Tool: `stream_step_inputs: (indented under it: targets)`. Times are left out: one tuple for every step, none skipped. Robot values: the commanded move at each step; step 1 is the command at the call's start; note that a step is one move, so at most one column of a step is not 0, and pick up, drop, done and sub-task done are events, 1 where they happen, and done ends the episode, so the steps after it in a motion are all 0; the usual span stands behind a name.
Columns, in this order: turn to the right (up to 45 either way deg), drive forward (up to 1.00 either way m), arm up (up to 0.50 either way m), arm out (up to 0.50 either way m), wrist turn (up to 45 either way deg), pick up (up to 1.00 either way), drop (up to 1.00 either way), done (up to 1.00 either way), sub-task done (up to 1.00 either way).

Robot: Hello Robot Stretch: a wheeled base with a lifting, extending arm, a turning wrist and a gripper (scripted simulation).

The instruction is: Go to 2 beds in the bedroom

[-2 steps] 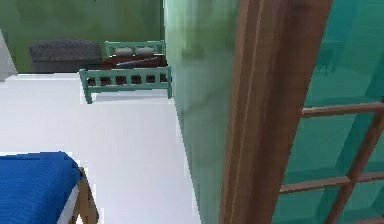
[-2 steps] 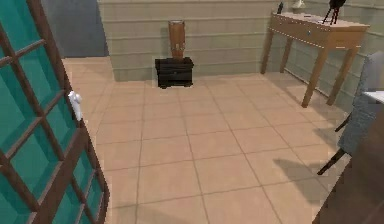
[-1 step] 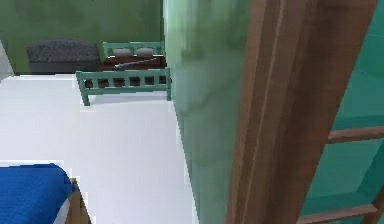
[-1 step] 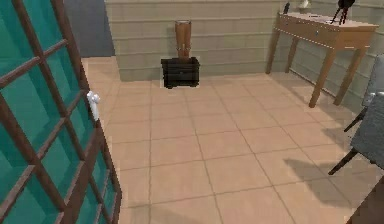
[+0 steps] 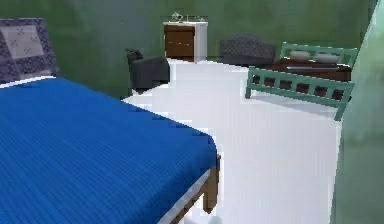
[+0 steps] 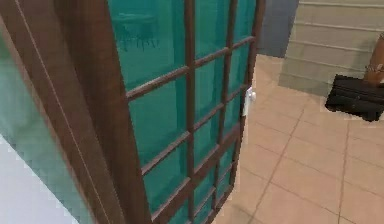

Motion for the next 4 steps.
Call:
stream_step_inputs:
  targets:
    - [-45.0, 0.00, 0.00, 0.00, 0.0, 0.00, 0.00, 0.00, 0.00]
    - [0.0, 0.00, 0.00, 0.00, 0.0, 0.00, 0.00, 0.00, 1.00]
    - [45.0, 0.00, 0.00, 0.00, 0.0, 0.00, 0.00, 0.00, 0.00]
    - [21.0, 0.00, 0.00, 0.00, 0.0, 0.00, 0.00, 0.00, 0.00]
